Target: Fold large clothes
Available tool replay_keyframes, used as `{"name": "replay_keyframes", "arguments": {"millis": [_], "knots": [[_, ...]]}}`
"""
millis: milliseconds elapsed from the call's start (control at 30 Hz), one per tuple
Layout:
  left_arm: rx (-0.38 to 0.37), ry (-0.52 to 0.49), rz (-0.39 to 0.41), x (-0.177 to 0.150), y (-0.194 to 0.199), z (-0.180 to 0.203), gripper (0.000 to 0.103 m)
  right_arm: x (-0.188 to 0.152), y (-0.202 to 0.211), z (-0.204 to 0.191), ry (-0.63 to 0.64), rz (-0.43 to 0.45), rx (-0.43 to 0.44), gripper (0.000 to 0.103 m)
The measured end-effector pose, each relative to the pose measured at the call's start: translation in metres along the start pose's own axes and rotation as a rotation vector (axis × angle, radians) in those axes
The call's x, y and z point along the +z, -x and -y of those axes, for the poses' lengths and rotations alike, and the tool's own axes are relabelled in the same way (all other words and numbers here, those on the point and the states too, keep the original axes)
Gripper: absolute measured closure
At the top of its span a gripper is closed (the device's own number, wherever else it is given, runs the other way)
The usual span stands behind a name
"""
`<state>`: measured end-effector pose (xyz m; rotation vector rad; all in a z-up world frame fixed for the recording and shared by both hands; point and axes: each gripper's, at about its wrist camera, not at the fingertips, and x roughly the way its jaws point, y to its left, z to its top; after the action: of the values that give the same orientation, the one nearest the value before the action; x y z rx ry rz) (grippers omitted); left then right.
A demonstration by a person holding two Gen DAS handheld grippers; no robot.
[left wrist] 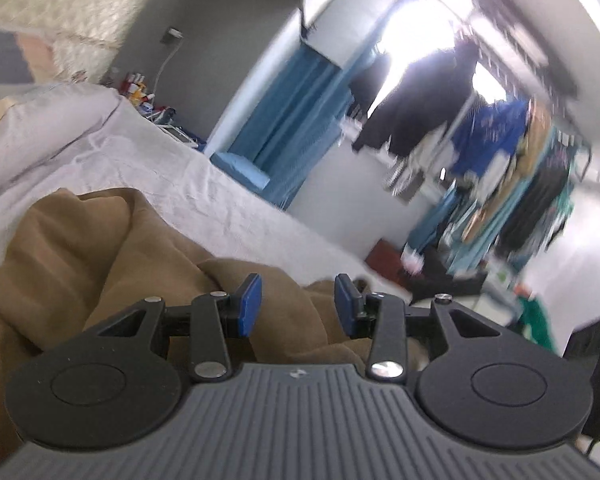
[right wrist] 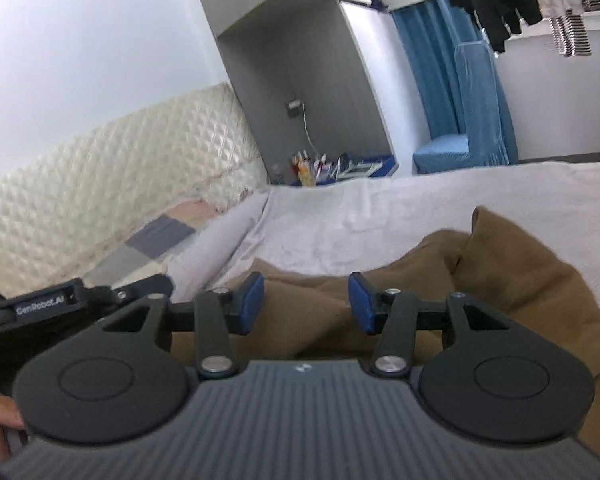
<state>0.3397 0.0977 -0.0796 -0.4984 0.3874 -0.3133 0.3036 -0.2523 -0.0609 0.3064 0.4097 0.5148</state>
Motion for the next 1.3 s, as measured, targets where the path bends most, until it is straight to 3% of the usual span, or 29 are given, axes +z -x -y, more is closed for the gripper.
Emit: {"name": "replay_keyframes", "arguments": {"millis": [167,333,600,933,1133,1300], "knots": [[0.072,-0.084,-0.114,-0.020,-0.036,-0.007,0.061,-0.014,-0.018,0.005,0.023,-0.085,-0.011,0.072],[0.129,-0.096,-0.191,-0.039,-0.056,-0.026,0.074,-0.029,-0.026,0.010,0.037,-0.161,-0.029,0.073],[0.201,-0.133,-0.281,-0.064,-0.085,-0.053,0.076,-0.065,-0.051,0.005,0.096,-0.307,-0.051,0.076],[0.229,-0.146,-0.286,-0.072,-0.097,-0.062,0.080,-0.081,-0.065,0.011,0.129,-0.298,-0.054,0.076],[0.236,-0.180,-0.257,-0.072,-0.086,-0.050,0.080,-0.079,-0.061,0.009,0.126,-0.286,-0.057,0.076],[0.217,-0.142,-0.220,-0.069,-0.065,-0.045,0.078,-0.077,-0.048,-0.001,0.174,-0.249,-0.083,0.075]]}}
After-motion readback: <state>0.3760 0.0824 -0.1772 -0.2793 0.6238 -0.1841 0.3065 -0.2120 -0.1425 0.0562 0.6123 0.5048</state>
